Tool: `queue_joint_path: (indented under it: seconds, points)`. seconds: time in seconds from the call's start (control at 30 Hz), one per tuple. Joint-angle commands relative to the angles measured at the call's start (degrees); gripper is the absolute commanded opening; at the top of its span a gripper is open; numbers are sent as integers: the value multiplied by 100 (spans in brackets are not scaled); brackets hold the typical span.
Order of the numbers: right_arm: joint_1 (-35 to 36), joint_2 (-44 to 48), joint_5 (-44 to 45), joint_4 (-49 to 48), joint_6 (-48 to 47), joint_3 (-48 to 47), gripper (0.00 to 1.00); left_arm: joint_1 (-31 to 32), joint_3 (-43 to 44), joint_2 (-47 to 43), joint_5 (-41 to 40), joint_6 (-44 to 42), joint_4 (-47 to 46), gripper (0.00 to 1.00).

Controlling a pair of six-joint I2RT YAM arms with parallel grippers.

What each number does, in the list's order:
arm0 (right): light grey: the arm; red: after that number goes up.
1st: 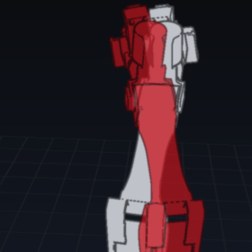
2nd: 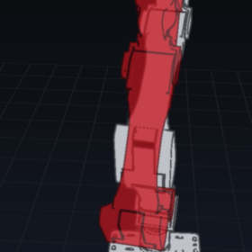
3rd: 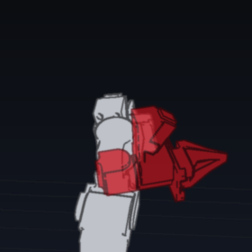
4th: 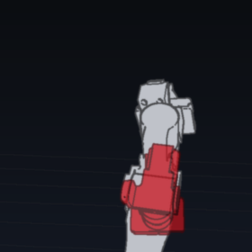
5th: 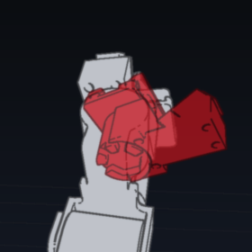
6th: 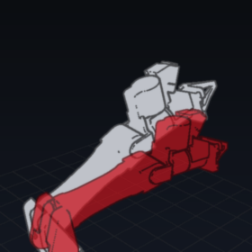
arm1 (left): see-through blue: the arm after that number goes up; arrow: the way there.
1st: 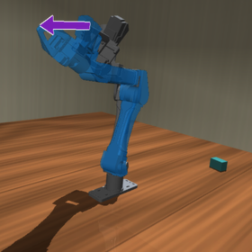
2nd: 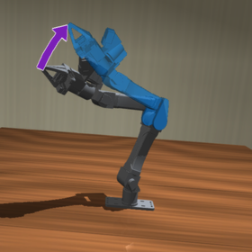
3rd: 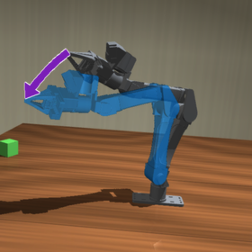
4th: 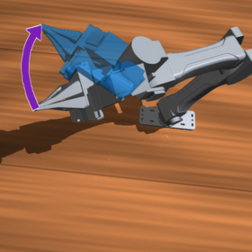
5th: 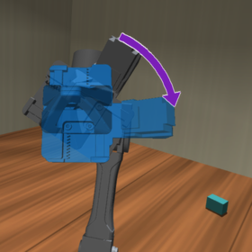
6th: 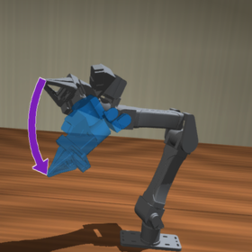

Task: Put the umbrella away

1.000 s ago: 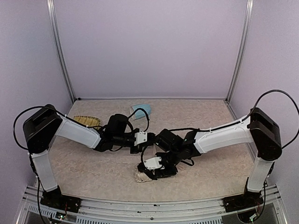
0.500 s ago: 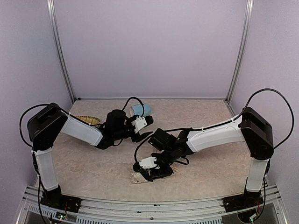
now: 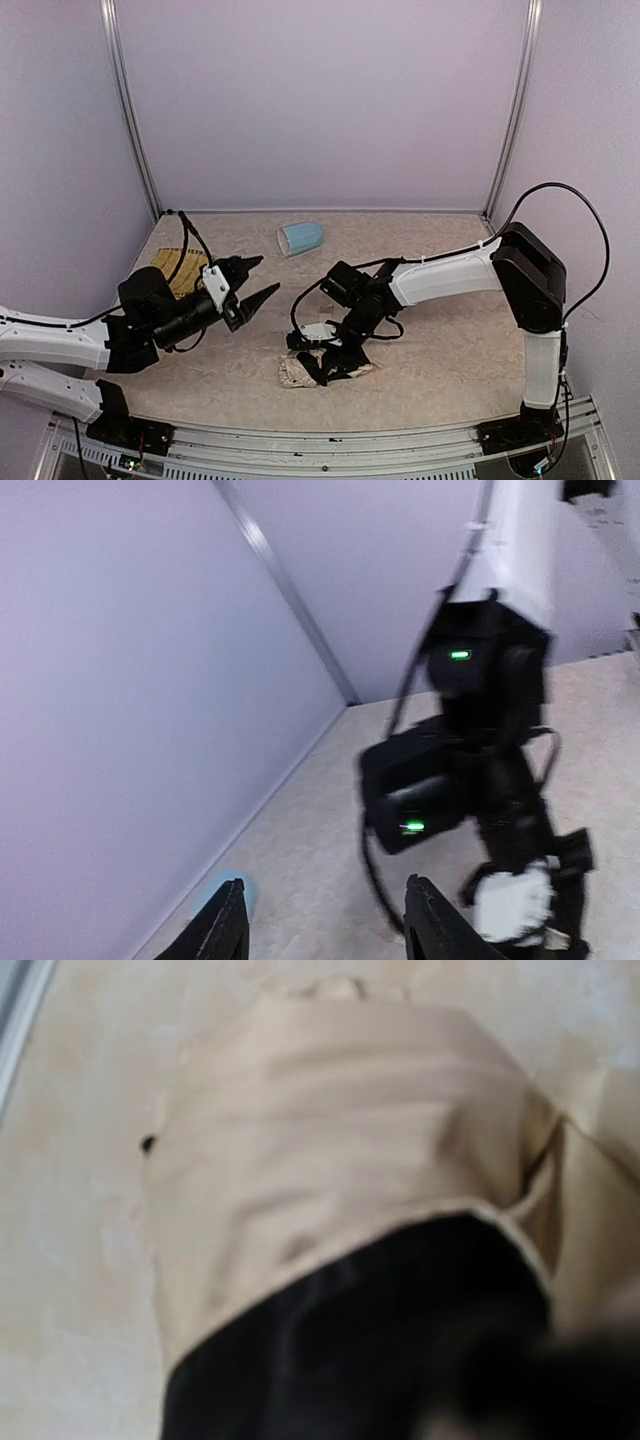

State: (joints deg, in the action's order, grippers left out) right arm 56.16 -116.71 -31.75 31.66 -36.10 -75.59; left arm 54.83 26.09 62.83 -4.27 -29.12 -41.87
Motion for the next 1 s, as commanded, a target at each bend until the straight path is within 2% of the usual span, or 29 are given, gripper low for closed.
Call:
queue_joint_path:
  seconds: [0.0, 0.1, 0.2, 0.3, 0.37, 0.4, 0.43, 0.53, 0.6, 0.73, 0.8, 0.87, 0.97]
  points:
    - [-117, -884, -318, 1663, 308, 234, 0, 1032, -510, -501, 662, -190, 1692, 53]
    - [-274, -1077, -500, 1756, 327, 33, 0, 1566, -538, -207, 359, -332, 1998, 59]
    - [-368, -1211, -543, 1810, 357, -121, 0, 1617, -375, 495, 106, -636, 2076, 71]
    - [-381, -1257, -547, 1846, 321, -196, 0, 1564, -72, 1498, -257, -928, 1815, 80]
    - [-399, -1254, -576, 1839, 296, -202, 0, 1377, 196, 2009, -150, -978, 1787, 86]
    - [-407, -1258, -584, 1836, 290, -211, 0, 1241, 350, 2238, 4, -932, 1827, 95]
    - [-416, -1263, -581, 1843, 274, -223, 0, 1116, 511, 2449, 124, -870, 1902, 98]
    - [-446, -1260, -561, 1849, 253, -246, 0, 955, 959, 3006, 257, -702, 2322, 98]
    - [-469, -1211, -617, 1817, 225, -259, 0, 925, 1185, 3298, 278, -666, 2743, 93]
    - [-546, -982, -644, 1570, 292, -266, 0, 903, 1564, 3654, 423, -546, 3529, 72]
    - [-567, -832, -463, 1392, 436, -285, 12, 874, 1728, 3770, 509, -462, 3897, 63]
    - [-566, -655, -322, 1217, 554, -270, 23, 871, 1897, 3906, 566, -418, 4210, 50]
    - [-584, -283, -30, 789, 793, -137, 35, 828, 2201, 4158, 748, -450, 4672, 25]
